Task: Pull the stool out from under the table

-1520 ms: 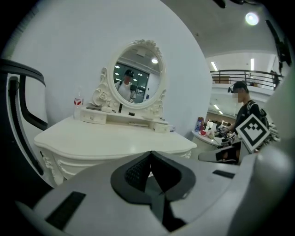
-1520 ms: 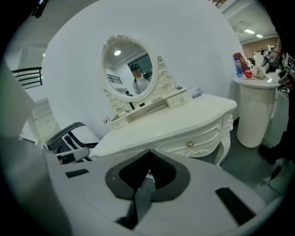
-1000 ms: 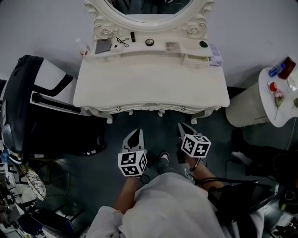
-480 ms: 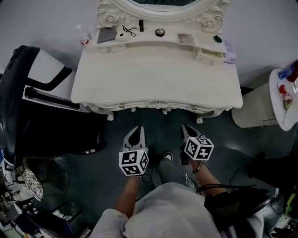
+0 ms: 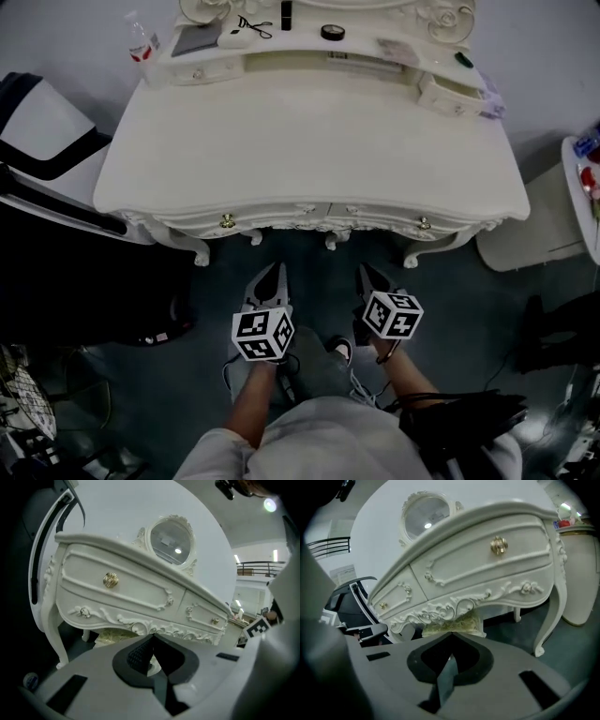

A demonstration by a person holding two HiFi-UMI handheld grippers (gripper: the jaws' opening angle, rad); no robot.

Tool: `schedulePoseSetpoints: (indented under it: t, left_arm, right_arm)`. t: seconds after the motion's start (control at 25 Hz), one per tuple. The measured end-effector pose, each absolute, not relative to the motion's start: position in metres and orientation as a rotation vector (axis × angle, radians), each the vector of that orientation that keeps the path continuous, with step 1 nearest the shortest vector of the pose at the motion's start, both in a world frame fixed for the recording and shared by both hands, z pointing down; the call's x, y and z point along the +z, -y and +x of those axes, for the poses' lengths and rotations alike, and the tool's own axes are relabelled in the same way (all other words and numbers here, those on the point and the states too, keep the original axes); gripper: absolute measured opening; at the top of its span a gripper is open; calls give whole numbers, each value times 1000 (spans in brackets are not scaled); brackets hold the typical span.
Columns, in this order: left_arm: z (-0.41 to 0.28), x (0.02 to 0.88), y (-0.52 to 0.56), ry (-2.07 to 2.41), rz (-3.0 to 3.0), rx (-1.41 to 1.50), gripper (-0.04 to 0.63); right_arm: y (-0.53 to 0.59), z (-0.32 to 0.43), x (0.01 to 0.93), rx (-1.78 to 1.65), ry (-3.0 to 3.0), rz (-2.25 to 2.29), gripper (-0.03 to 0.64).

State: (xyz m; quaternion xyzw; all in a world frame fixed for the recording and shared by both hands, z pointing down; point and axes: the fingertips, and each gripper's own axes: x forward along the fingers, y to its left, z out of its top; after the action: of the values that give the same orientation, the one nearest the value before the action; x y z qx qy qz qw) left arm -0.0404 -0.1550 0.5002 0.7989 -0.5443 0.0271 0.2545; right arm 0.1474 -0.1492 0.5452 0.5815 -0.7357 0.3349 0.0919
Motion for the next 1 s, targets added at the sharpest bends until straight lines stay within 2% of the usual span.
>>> schedulePoseSetpoints:
  t: [0.28,0.52,0.72,1.0]
  left_arm:
    - [-43,634,188,1514,2206,71,11]
    - [-40,724,205,1517,2221,71,11]
    - [-46,771,211,1523,2229,129,11]
    - [-56,781,205,1529,2226,145,11]
  right_arm:
    - [179,150,680,937,2223,1791,-2]
    - [196,156,753,878,2227,1881,0]
    - [203,153,781,841,2219,1920,0]
    - [207,158,782,684,2140,1977,0]
